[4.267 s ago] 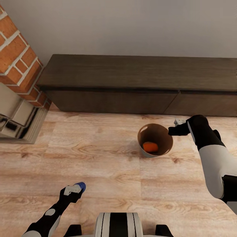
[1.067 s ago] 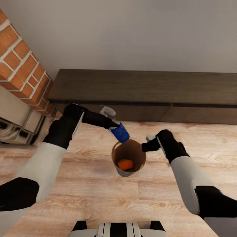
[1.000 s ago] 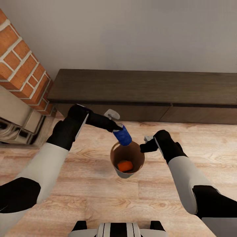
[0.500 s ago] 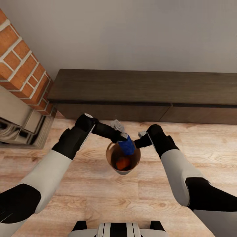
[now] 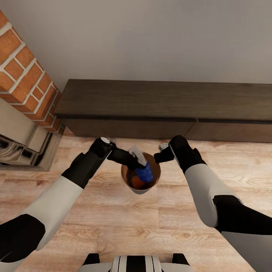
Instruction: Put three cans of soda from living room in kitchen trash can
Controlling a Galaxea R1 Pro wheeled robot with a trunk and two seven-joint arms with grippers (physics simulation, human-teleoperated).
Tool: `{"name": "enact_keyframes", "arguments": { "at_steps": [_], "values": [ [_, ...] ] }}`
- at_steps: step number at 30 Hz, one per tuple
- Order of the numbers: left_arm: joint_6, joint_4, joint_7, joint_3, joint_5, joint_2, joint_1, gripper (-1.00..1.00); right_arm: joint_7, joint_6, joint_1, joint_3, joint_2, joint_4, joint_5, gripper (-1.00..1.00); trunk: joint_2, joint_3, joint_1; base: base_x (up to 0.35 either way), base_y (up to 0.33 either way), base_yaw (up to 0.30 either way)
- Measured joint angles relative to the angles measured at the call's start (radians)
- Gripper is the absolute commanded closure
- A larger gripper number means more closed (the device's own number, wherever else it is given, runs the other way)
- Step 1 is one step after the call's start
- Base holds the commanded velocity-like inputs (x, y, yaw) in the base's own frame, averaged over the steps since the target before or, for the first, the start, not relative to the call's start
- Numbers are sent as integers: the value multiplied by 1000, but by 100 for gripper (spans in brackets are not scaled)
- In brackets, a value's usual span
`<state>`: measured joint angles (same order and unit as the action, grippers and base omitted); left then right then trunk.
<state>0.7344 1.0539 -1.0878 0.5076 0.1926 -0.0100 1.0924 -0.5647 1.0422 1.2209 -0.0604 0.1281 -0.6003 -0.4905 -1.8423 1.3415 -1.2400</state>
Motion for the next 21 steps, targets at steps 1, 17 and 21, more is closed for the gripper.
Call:
{"name": "enact_keyframes", "arguments": {
  "at_steps": [1, 17, 21],
  "values": [
    [-27, -13, 2, 0, 11, 5, -6, 100, 1, -1, 5, -1, 0, 1, -4, 100, 0, 0, 0, 0, 0, 0],
    [-154, -136, 167, 1, 99, 4, -18, 100, 0, -1, 37, -63, 26, 44, -5, 100, 0, 0, 0, 0, 0, 0],
    [-159, -142, 164, 1, 96, 1, -19, 100, 1, -2, 37, -64, 32, 45, -8, 100, 0, 0, 0, 0, 0, 0]
  ]
}}
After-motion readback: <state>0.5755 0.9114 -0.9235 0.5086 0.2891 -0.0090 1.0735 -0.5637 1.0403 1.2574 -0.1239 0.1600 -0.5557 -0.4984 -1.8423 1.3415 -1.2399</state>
